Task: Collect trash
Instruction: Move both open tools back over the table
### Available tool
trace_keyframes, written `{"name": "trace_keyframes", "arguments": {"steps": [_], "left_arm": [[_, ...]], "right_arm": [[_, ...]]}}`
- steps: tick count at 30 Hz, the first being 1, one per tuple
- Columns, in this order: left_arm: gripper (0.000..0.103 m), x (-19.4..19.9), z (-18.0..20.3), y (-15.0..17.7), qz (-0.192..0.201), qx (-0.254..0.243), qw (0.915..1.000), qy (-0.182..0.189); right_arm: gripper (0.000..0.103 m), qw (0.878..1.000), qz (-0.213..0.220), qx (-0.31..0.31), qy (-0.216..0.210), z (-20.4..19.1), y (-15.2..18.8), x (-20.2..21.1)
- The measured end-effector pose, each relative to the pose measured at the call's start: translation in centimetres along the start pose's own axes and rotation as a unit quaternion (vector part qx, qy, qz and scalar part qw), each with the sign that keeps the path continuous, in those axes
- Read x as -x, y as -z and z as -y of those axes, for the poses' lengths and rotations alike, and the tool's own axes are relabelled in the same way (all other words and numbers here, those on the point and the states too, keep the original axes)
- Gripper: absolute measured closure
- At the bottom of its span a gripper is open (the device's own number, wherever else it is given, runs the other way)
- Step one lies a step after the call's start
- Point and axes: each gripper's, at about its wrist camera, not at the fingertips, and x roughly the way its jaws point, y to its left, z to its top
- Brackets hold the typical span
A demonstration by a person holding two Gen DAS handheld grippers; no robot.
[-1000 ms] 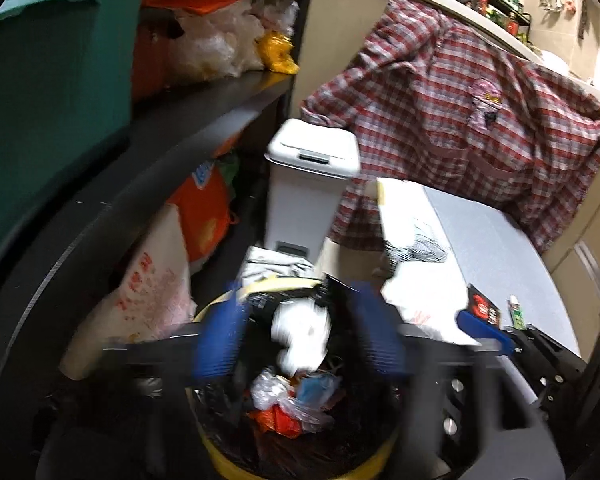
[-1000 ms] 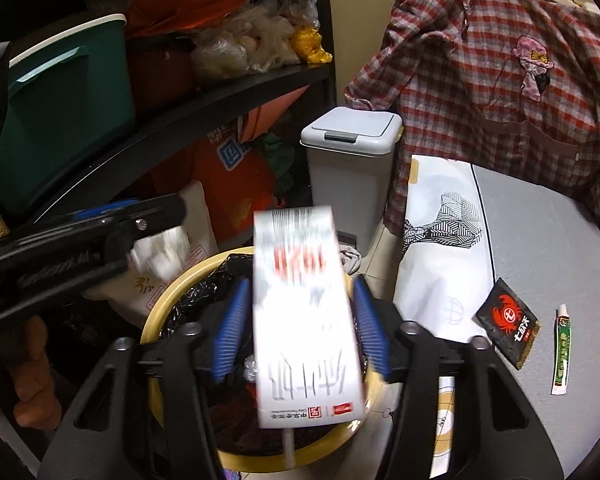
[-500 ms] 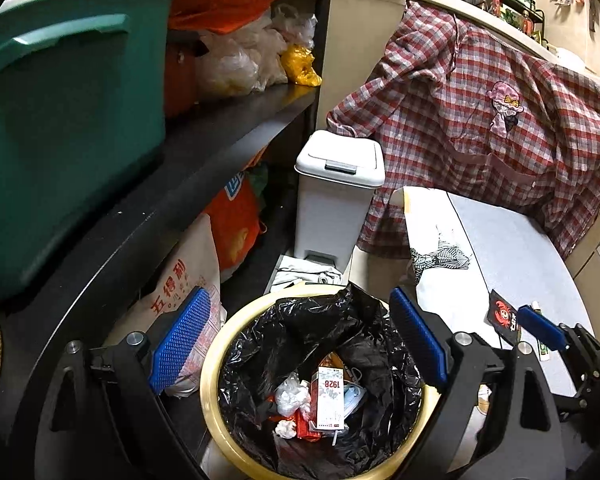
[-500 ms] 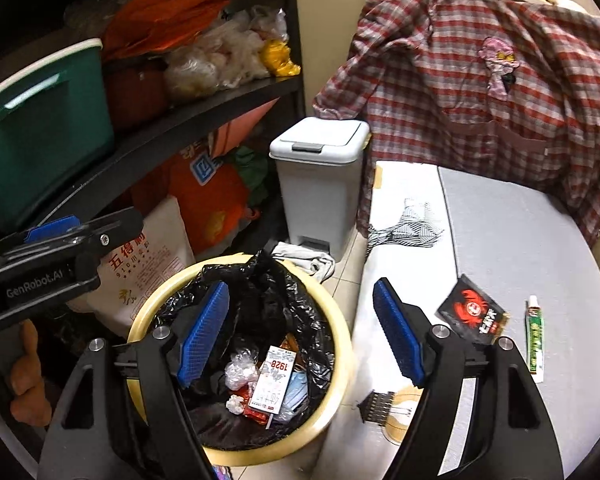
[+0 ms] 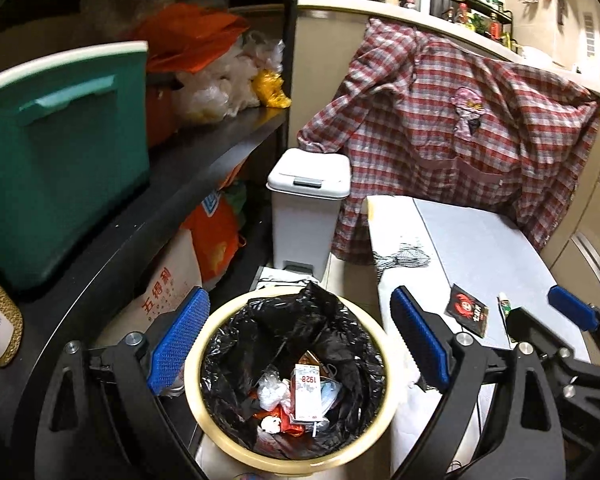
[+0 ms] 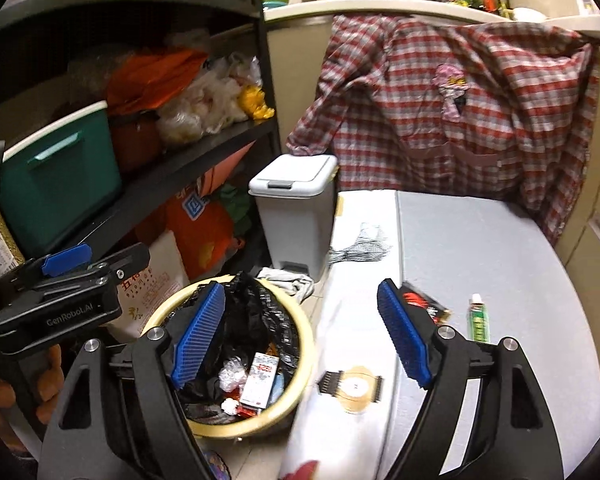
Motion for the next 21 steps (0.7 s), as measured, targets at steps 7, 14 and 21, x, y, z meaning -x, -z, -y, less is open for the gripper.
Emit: {"name": "trace_keyframes", "arguments": {"steps": [7, 14, 21], "left_arm": [[0.013, 1.5, 3.2, -0.2, 0.009, -0.006, 0.9995, 0.029], [0.013, 0.5, 7.6, 0.5, 0.003, -0.017, 0.998, 0.061], [0.013, -1.8, 11.6, 0.9, -0.015, -0.033, 0.9959, 0.083]], "right_arm": [[0.024, 0.999, 0.012, -0.027, 0.033, 4.7, 0.8, 3.2], [0.023, 0.99, 0.015, -0.072, 0.119, 12.2, 2.6, 4.6], [0.024, 0.977, -0.011, -0.128, 0.171, 18.0, 5.1, 3.1]]}}
